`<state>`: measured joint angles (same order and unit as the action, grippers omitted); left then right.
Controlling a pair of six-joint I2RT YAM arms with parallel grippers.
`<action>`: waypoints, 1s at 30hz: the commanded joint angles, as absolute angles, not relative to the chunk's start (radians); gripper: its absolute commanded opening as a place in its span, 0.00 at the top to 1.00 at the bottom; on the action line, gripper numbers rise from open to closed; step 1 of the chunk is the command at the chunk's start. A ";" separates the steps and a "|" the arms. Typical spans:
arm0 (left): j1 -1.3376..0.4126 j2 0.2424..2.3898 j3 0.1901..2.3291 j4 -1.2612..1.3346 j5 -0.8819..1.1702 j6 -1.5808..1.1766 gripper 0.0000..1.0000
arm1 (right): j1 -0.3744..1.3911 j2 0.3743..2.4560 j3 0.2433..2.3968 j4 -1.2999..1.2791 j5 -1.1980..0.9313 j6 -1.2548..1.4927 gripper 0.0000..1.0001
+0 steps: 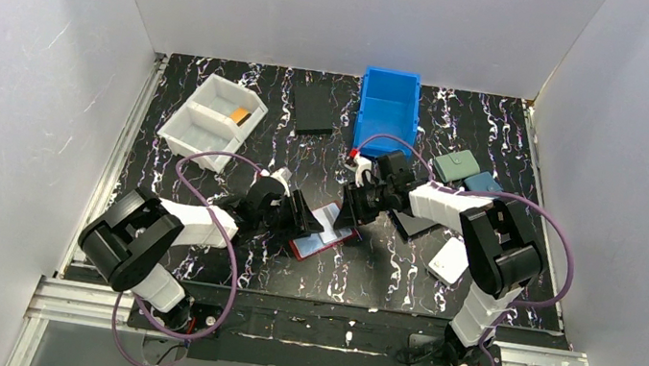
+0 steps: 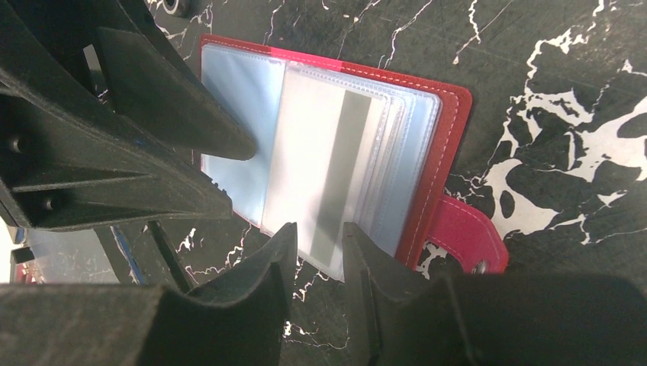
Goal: Take the credit cards out of the card holder
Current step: Remove the credit card from the card holder.
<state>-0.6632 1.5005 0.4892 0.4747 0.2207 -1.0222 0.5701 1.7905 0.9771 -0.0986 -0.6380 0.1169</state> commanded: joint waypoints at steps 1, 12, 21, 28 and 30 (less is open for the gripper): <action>-0.666 1.522 0.500 0.477 0.205 -1.012 0.55 | 0.571 1.804 1.013 -0.108 -0.595 0.094 0.62; -0.667 1.536 0.499 0.479 0.205 -1.017 0.56 | 0.572 1.814 1.030 -0.134 -0.663 0.067 0.61; -0.667 1.539 0.499 0.479 0.213 -1.016 0.58 | 0.571 1.822 1.024 -0.101 -0.766 0.112 0.65; -0.666 1.537 0.496 0.481 0.216 -1.017 0.58 | 0.565 1.827 1.019 -0.112 -0.628 0.125 0.63; -0.666 1.538 0.495 0.482 0.216 -1.017 0.58 | 0.562 1.819 1.018 -0.113 -0.604 0.122 0.62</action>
